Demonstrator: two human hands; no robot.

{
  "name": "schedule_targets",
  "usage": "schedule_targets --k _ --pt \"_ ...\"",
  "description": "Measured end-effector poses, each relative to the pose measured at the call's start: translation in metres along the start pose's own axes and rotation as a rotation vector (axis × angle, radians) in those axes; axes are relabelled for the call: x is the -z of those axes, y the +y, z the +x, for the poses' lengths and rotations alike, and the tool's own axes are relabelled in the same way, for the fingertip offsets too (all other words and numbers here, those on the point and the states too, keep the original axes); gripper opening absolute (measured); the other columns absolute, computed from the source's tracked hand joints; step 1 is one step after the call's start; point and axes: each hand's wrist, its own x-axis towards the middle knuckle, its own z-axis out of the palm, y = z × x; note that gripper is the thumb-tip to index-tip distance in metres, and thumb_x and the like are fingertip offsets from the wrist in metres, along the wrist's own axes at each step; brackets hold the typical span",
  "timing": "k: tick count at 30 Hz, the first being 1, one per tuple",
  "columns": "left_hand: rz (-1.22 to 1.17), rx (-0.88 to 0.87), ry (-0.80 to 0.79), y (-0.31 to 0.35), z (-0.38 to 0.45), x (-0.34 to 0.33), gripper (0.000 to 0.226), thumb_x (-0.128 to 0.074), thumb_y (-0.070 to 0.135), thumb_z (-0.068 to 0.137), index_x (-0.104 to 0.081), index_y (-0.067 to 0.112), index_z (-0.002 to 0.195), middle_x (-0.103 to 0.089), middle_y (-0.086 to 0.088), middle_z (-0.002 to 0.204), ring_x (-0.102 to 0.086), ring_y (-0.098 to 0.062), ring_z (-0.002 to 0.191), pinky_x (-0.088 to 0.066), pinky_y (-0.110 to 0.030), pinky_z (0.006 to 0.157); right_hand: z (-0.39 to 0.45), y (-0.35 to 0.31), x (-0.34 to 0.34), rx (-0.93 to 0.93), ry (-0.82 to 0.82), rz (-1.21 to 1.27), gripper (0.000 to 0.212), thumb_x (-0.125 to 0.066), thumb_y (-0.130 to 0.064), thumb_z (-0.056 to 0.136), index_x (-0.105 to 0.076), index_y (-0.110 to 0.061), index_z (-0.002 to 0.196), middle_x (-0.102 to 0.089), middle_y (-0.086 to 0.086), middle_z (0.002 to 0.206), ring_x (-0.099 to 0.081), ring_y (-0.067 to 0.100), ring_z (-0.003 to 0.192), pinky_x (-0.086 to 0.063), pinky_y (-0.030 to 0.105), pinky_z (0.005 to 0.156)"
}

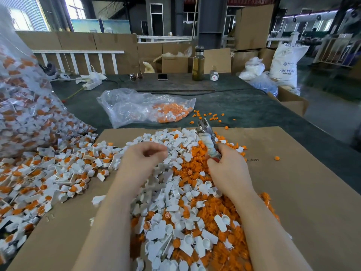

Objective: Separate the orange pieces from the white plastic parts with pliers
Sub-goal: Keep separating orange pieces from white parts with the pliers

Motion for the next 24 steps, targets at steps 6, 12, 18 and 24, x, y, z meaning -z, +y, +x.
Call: schedule_targets --k 6,12,18,24 --pt "0.521 -0.176 -0.148 0.000 0.000 -0.033 0.010 -0.077 0.033 0.084 -0.069 0.039 0.080 -0.062 0.016 0.089 -0.061 -0.008 0.084 -0.050 -0.029 0.076 -0.001 -0.001 -0.001 0.010 0.006 -0.026 0.006 -0.054 -0.022 0.090 -0.052 -0.028 0.087 -0.054 -0.011 0.066 -0.052 0.007 0.057 -0.030 0.017 0.047" --pt "0.717 -0.220 -0.213 -0.003 0.002 -0.038 0.012 -0.077 0.040 0.082 -0.074 0.036 0.093 -0.055 0.020 0.087 -0.058 -0.010 0.096 -0.050 -0.038 0.094 -0.001 -0.002 0.000 0.005 -0.006 -0.032 0.009 -0.054 -0.023 0.090 -0.052 -0.030 0.084 -0.055 -0.011 0.068 -0.053 0.007 0.059 -0.031 0.019 0.047" --pt "0.301 -0.082 -0.124 -0.004 -0.001 -0.037 0.012 -0.075 0.025 0.086 -0.070 0.034 0.081 -0.070 0.014 0.082 -0.064 -0.004 0.068 -0.054 -0.028 0.065 0.000 -0.004 0.001 0.037 -0.072 -0.001 0.006 -0.056 -0.028 0.093 -0.055 -0.027 0.087 -0.056 -0.011 0.070 -0.053 0.006 0.061 -0.031 0.019 0.049" --pt "-0.070 -0.042 -0.088 0.003 -0.005 -0.035 0.004 -0.077 0.023 0.085 -0.074 0.026 0.086 -0.074 0.010 0.073 -0.061 0.007 0.056 -0.041 -0.005 0.047 -0.003 -0.010 0.002 0.070 -0.132 0.186 0.013 -0.063 -0.035 0.091 -0.064 -0.023 0.097 -0.059 -0.014 0.075 -0.061 0.004 0.073 -0.046 0.023 0.061"
